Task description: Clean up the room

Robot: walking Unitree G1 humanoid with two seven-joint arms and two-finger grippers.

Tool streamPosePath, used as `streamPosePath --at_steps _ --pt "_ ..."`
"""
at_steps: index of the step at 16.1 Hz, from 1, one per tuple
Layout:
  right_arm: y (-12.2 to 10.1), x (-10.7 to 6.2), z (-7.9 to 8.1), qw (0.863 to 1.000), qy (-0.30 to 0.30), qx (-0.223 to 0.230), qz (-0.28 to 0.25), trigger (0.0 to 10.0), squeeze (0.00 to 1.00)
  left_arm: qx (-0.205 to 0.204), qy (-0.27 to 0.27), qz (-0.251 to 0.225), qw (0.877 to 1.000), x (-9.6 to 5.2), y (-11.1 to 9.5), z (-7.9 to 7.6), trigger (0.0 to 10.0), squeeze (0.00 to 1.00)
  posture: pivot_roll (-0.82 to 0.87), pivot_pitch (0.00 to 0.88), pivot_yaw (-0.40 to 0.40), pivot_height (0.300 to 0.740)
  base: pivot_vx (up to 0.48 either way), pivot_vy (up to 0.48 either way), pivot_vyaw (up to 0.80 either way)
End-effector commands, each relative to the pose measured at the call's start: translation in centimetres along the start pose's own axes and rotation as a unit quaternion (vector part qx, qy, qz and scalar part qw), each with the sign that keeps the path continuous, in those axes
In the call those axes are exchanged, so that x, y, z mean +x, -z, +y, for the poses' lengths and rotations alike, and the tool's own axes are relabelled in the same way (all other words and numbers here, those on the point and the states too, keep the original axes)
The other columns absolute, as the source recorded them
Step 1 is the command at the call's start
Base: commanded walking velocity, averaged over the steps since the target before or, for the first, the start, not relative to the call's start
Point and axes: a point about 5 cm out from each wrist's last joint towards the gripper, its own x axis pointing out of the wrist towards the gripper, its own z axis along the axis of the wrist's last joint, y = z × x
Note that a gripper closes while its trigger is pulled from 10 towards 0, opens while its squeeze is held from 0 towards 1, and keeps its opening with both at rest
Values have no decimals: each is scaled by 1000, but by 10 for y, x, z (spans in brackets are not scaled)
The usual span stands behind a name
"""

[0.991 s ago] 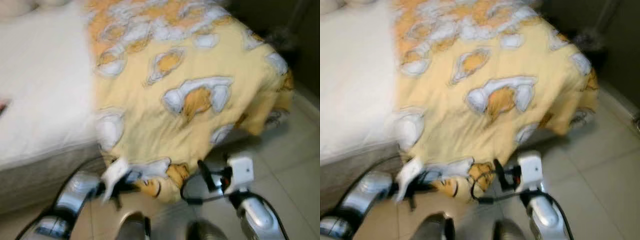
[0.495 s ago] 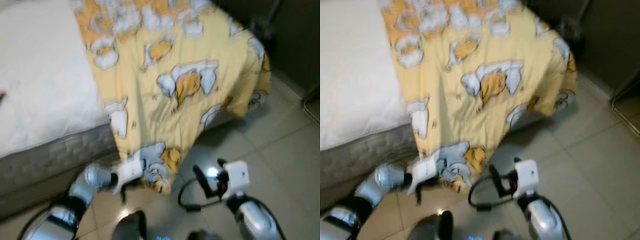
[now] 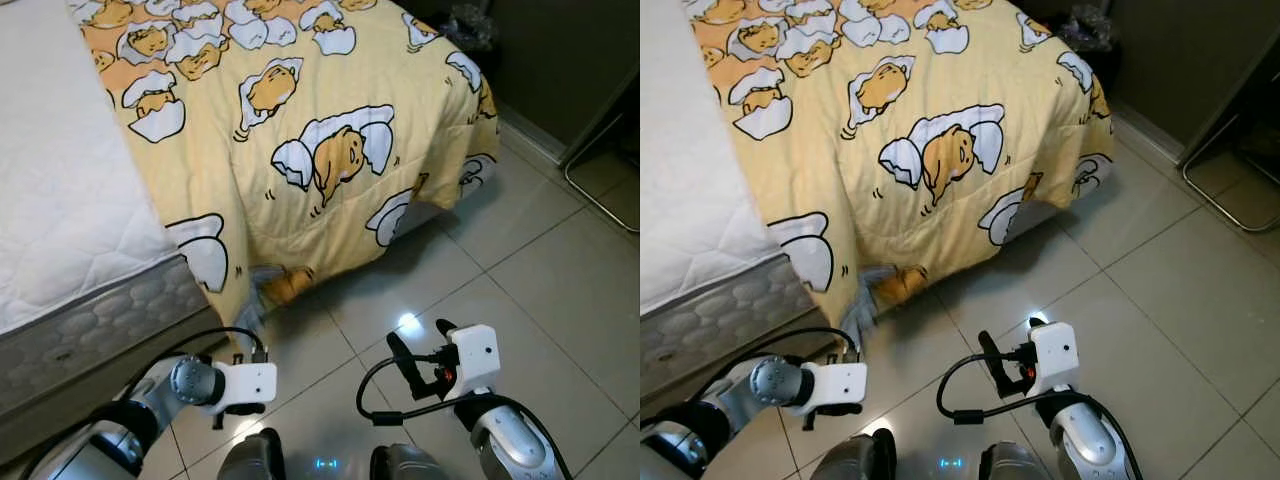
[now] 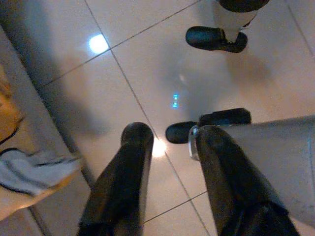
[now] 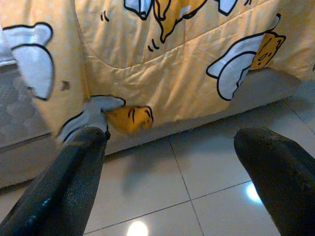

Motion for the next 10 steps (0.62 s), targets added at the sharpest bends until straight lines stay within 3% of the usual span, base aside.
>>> streamPosePath --at_steps 1,2,3,4,5,6,8,9,10 --pt "-3 -2 -1 1000 8 -1 -8 10000 0 -15 -12 -11 1000 -4 2 1 10000 1000 -101 207 37 740 0 0 0" --pt "-5 -2 -2 1000 14 -2 -12 10000 0 -47 -30 -39 998 -5 -2 6 10000 1000 -102 206 39 740 0 0 0" --pt "-9 -2 -5 1000 21 -4 -19 10000 0 -149 -85 -128 977 -10 -16 21 10000 1000 -105 201 44 740 0 0 0" --pt "-11 -1 -7 999 27 -6 -24 10000 0 -254 -169 -234 923 -22 -33 42 10000 0 -97 192 43 740 0 0 0" --pt "-13 2 -8 999 32 -6 -30 10000 0 -313 -228 -290 875 -33 -43 54 10000 0 -89 183 39 740 0 0 0" --pt "-17 6 -9 998 35 -9 -41 10000 0 -331 -288 -324 838 -42 -52 60 10000 0 -79 167 36 740 0 0 0" --pt "-25 13 -12 997 49 -8 -59 10000 0 -378 -354 -359 776 -51 -59 67 10000 0 -71 149 33 740 0 0 0" --pt "-41 23 -17 994 67 -5 -90 10000 0 -425 -440 -375 697 -66 -64 72 10000 0 -64 101 30 740 0 0 0" --pt "-57 34 -23 990 80 -4 -115 10000 0 -447 -498 -371 644 -79 -69 70 10000 0 -67 80 28 740 0 0 0"
